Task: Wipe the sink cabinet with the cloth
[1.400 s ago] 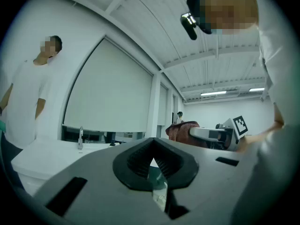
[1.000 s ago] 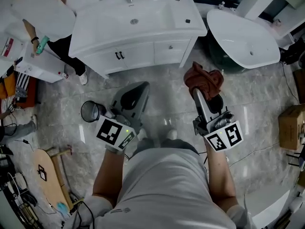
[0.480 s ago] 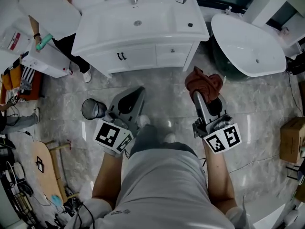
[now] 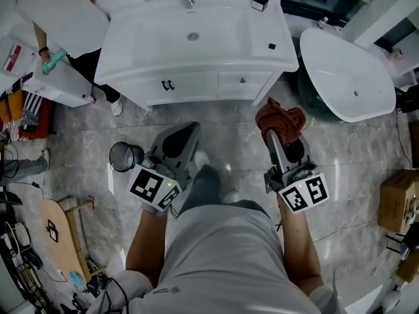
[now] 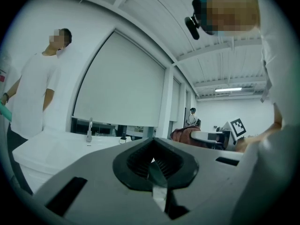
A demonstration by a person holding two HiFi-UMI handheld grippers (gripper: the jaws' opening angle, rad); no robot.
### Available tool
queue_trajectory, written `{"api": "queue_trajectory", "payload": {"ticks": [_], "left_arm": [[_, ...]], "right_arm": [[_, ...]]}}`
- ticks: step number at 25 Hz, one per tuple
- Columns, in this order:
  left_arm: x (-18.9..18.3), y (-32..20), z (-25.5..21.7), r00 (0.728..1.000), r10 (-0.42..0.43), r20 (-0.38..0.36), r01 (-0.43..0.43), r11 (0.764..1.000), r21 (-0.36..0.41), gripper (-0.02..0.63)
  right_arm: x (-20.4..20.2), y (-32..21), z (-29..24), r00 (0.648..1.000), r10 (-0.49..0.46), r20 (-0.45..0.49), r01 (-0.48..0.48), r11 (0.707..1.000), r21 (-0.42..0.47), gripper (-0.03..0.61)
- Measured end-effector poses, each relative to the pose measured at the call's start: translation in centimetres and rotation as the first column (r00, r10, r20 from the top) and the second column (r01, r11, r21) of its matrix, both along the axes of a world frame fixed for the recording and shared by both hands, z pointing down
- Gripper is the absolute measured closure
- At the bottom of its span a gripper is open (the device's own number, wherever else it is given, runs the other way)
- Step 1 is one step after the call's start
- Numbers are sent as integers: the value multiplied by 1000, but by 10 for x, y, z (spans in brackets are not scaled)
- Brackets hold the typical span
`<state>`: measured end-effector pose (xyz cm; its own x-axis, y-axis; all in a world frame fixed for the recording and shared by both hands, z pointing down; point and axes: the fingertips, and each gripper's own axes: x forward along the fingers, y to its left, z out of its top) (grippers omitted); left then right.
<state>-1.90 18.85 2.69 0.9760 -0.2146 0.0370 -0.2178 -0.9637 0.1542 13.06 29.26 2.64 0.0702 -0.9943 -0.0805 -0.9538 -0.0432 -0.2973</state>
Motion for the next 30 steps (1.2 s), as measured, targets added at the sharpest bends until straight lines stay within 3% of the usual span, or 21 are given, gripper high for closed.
{"api": "queue_trajectory", "payload": {"ticks": [8, 17, 30], "left_arm": [[23, -87, 15, 1000, 16, 14, -16, 1000, -26, 603], [17, -156, 30, 999, 21, 31, -20, 999, -38, 603], [9, -189, 49, 990, -129, 50, 133, 987, -88, 603]], "right_arm": [[20, -86, 12, 1000, 21, 18, -21, 999, -50, 420], [10, -169, 12, 1000, 11, 1, -11, 998, -65, 420], [13, -232, 34, 991, -125, 40, 129, 983, -129, 420]]}}
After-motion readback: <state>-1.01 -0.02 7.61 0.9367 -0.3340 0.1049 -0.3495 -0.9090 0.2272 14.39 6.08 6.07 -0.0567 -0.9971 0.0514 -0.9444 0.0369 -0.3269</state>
